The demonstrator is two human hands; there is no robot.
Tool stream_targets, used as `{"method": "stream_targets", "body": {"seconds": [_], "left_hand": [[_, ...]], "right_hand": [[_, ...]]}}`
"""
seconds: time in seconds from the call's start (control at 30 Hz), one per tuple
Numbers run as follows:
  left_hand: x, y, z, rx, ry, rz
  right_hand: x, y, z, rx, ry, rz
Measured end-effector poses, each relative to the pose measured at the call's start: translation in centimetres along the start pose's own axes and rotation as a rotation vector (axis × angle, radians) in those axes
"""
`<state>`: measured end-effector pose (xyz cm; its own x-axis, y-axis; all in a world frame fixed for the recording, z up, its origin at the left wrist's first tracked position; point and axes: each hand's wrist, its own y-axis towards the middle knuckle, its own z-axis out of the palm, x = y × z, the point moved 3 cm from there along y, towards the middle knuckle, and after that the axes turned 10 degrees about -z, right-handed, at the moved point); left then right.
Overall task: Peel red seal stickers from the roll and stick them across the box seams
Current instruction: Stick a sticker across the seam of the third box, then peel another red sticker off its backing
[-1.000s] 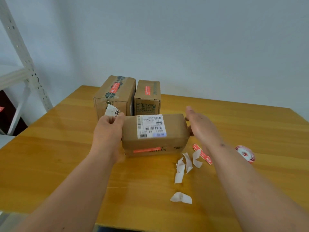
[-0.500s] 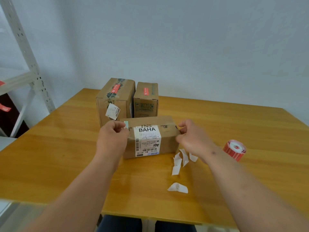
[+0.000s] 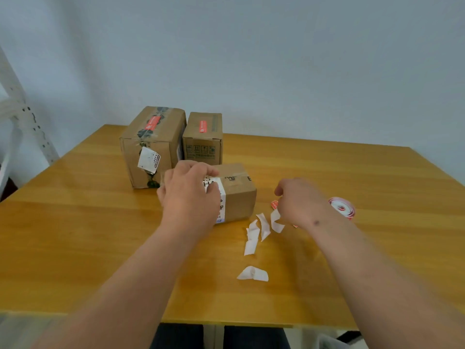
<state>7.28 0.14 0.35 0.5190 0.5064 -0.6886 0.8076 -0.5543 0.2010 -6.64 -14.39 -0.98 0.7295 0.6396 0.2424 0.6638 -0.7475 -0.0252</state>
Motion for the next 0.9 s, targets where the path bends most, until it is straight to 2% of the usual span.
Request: {"method": "stream_targets", "body": {"seconds": [0.3,0.43,0.7,0.9], "left_hand": [[-1.8,-0.7,3.0,0.047,-0.013,0.042],[-1.7,-0.8,3.7,0.047,-0.002,0.044],[-1.5,-1.4,4.3,0.062,-0.031,0.055],[-1.2,-1.7,3.9,0.056,-0.032,0.078]], "right_hand": [[-1.7,-0.7,3.1,0.146,-0.204,-0.047],[-1.7,-0.6,3.1,0.1,-0.253,-0.081],[-2.0,-0.3,3.2,0.05,-0.103,-0.027],[-2.8,-0.3,3.2,-0.148,-0.001,0.059]]}}
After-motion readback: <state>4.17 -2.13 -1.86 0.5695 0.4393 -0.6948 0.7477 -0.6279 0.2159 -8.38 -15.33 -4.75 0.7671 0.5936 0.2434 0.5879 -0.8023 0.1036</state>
